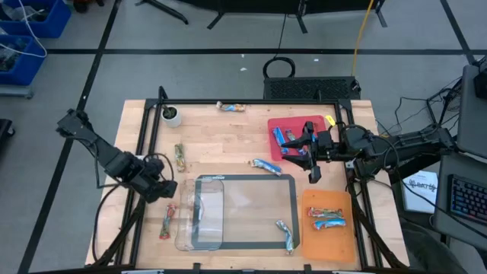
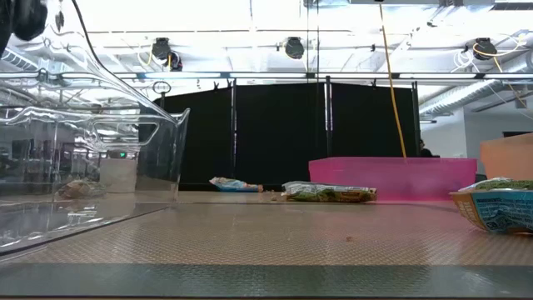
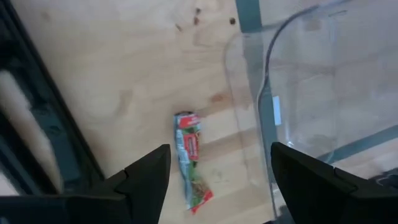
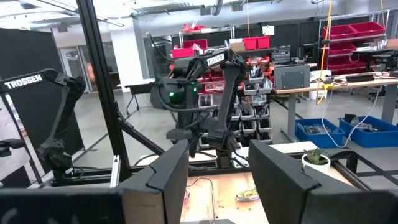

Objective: Pick and place Granola Bars by type
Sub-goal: Put the red granola bar into the orange bin

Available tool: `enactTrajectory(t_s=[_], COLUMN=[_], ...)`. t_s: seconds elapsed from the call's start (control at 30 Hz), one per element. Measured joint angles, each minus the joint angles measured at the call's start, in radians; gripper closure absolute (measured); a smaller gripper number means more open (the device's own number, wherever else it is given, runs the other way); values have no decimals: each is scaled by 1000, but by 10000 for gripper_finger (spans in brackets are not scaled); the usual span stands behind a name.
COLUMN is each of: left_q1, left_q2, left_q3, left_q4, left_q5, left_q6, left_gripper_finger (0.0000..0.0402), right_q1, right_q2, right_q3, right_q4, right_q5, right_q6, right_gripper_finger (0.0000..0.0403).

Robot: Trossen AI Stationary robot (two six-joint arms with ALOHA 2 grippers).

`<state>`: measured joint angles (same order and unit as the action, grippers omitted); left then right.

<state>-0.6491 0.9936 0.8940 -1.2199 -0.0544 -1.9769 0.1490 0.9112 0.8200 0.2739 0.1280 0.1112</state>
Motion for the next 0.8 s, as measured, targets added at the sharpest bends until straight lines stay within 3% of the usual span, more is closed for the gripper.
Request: enactTrajectory(t_s=[0.47,0.8], left_q1=[-220,-329], left_q2=[77,179], left_q3=[-92,-92], left_q4=[138,239], left_q5=[2,1], left_q6=[-290,-401], left_gripper_finger=[123,116], right_q1=[0,0], right_q2=[0,0], right_q3=[0,0], right_q4=[-2,-5], right_q5=[2,2], right_q6=[0,0], right_gripper_finger=[239,238])
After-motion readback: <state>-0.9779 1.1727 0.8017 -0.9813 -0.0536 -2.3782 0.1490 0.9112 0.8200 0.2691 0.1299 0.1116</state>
